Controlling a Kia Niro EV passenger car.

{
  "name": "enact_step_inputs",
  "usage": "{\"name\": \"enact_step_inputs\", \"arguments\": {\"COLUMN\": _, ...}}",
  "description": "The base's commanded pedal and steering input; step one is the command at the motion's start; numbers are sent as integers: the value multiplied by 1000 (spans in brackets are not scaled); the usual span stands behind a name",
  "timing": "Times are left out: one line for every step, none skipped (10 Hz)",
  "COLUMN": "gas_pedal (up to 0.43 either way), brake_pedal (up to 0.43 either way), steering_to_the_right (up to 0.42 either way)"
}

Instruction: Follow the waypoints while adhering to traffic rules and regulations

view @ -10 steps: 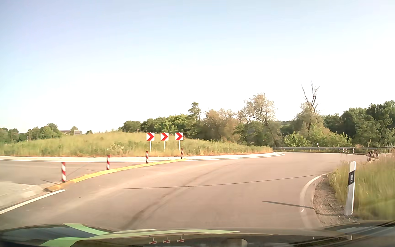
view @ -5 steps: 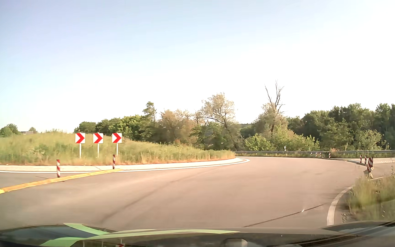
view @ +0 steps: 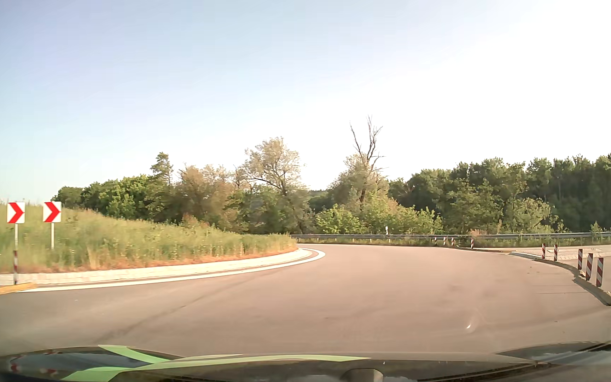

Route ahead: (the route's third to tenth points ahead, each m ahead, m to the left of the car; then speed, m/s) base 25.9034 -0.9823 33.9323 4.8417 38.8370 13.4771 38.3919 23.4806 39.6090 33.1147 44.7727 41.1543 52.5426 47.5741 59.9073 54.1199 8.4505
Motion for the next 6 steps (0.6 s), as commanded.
{"name": "enact_step_inputs", "arguments": {"gas_pedal": 0, "brake_pedal": 0, "steering_to_the_right": 132}}
{"name": "enact_step_inputs", "arguments": {"gas_pedal": 0, "brake_pedal": 0, "steering_to_the_right": 116}}
{"name": "enact_step_inputs", "arguments": {"gas_pedal": 0, "brake_pedal": 0, "steering_to_the_right": 96}}
{"name": "enact_step_inputs", "arguments": {"gas_pedal": 0, "brake_pedal": 0, "steering_to_the_right": 70}}
{"name": "enact_step_inputs", "arguments": {"gas_pedal": 0, "brake_pedal": 0, "steering_to_the_right": 48}}
{"name": "enact_step_inputs", "arguments": {"gas_pedal": 0, "brake_pedal": 0, "steering_to_the_right": 31}}
